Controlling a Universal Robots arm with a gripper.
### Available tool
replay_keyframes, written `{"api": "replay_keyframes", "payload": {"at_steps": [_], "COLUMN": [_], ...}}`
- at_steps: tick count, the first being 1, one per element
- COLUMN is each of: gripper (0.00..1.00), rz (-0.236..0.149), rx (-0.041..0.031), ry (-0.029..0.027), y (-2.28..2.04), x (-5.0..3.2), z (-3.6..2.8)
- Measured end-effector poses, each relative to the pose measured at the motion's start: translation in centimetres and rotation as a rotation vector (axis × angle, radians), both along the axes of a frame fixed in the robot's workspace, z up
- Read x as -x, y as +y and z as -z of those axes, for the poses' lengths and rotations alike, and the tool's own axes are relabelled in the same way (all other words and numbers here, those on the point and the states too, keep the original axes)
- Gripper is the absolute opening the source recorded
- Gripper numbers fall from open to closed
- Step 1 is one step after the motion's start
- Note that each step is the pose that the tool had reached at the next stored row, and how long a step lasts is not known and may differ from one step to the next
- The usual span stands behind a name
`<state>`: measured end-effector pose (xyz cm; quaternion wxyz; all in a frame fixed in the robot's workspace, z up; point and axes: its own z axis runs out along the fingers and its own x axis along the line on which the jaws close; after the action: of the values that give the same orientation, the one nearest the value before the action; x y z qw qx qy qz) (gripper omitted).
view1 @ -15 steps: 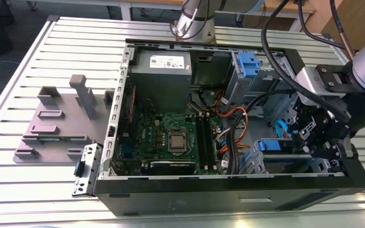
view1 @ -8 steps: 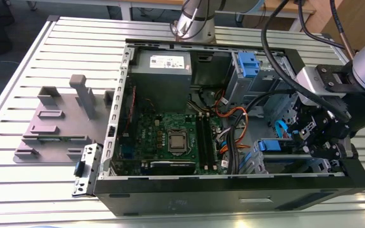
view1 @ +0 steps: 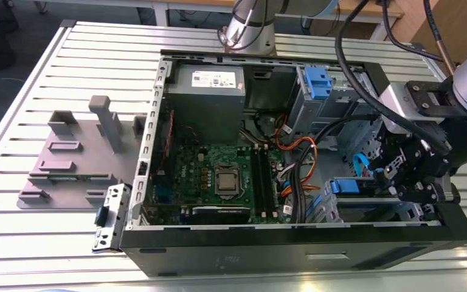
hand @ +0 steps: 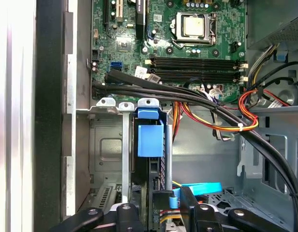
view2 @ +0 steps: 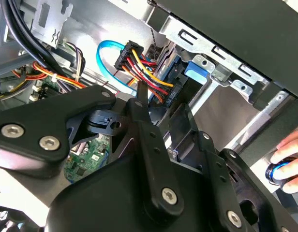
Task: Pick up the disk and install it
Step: 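Insert the second disk wire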
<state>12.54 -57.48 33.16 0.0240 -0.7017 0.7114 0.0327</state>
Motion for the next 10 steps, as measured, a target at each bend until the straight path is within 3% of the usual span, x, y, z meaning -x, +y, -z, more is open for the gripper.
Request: {"api": "replay_keyframes", "payload": {"at_steps": [2, 6, 10], "gripper": [0.44, 0.44, 0.44], "rz": [0.000, 0.000, 0.000], "rx": [0.0002, 0.0007, 0.0057], "ry": [0.0002, 0.0003, 0.0004], "y": [0.00, 0.00, 0.00], "x": [0.00, 0.00, 0.00], "z": [-0.47, -0.52, -0.64]}}
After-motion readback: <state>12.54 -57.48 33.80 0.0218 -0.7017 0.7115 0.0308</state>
